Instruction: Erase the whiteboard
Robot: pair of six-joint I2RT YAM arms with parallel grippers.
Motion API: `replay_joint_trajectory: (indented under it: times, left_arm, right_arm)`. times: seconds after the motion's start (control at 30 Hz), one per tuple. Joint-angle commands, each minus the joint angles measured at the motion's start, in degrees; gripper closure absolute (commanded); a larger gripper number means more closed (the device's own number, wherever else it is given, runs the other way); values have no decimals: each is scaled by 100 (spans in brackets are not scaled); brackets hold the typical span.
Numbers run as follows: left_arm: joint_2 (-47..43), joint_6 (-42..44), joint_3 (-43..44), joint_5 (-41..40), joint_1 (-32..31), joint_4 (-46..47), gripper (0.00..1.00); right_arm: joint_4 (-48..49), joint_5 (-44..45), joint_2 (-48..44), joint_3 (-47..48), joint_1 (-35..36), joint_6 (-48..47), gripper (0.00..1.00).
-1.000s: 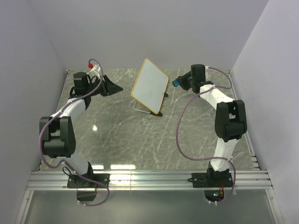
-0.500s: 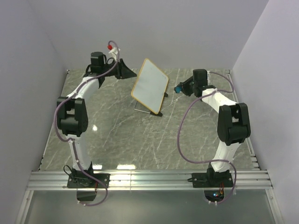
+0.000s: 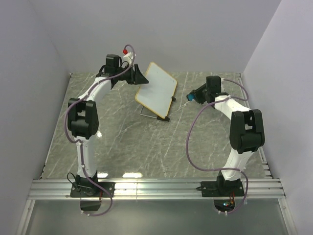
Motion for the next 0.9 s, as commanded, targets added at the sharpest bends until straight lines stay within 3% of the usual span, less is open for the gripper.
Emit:
replay_joint_trajectory:
  times: [0.0, 0.3, 0.53, 0.7, 0.87]
  left_arm:
    - [-454, 175, -9, -377, 166, -105, 45]
    - [-656, 51, -53, -289, 422, 2, 44]
    - [-25, 131, 552, 273, 361, -358, 42]
    - [318, 262, 1150, 160, 132, -745, 41]
    - [442, 561, 1142, -218, -44, -1018, 42]
  right_arm:
    - [229, -26, -361, -71, -74, -85, 100]
    - [264, -79, -344, -159, -83, -103, 100]
    - [150, -79, -326, -54, -83, -234, 100]
    - [9, -79, -335, -1, -136, -349, 100]
    - [-26, -123, -387, 8, -206, -428, 100]
